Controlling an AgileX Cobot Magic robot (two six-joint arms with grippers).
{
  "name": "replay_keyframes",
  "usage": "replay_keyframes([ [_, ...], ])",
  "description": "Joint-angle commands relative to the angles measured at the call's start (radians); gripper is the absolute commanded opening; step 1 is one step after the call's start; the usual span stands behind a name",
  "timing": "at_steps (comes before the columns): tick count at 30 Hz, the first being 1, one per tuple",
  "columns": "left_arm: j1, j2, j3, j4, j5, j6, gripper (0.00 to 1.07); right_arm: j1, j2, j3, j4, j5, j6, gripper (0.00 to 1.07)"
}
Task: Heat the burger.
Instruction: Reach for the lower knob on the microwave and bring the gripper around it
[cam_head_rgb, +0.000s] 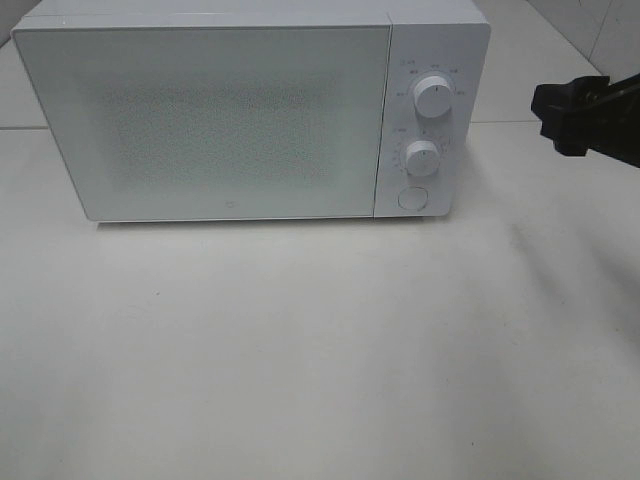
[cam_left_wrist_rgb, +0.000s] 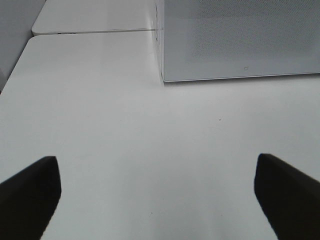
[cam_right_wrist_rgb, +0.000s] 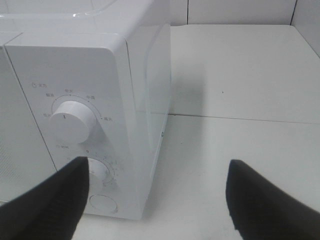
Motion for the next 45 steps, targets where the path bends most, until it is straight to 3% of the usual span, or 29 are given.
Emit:
replay_keyframes([
  [1,0.004,-0.027,0.002,-0.007,-0.007,-0.006,0.98,-0.007,0.041,0.003,-0.001,-0.078,-0.005,0.74],
  [7,0.004,-0.027,0.002,-0.007,-0.007,-0.006,0.98,0.003,0.165,0.082,0.047,-0.426,-0.087,0.74],
  [9,0.004,-0.027,0.002,-0.007,-0.007,-0.006,0.98,0.028,0.207,0.127,0.138,-0.548,-0.147,0.74],
  [12,0.004,-0.027,0.002,-0.007,-0.007,-0.006,0.98,0.039,0.218,0.139,0.171,-0.572,-0.173,0.74],
  [16,0.004,-0.027,0.002,-0.007,-0.007,-0.006,0.98,0.139,0.284,0.187,0.351,-0.708,-0.298,0.74],
  [27,0.004,-0.027,0.002,-0.007,-0.007,-0.006,0.98,0.371,0.395,0.193,0.573,-0.818,-0.314,0.74],
  [33,0.004,-0.027,0.002,-0.007,-0.007,-0.006,0.98,0.531,0.447,0.156,0.777,-0.843,-0.35,0.74],
  [38,0.004,-0.027,0.002,-0.007,-0.007,-0.006,0.98,0.608,0.486,0.09,0.866,-0.84,-0.381,0.74],
  [45,0.004,-0.027,0.002,-0.007,-0.007,-0.006,0.98,0.639,0.532,0.014,0.897,-0.834,-0.389,0.74],
])
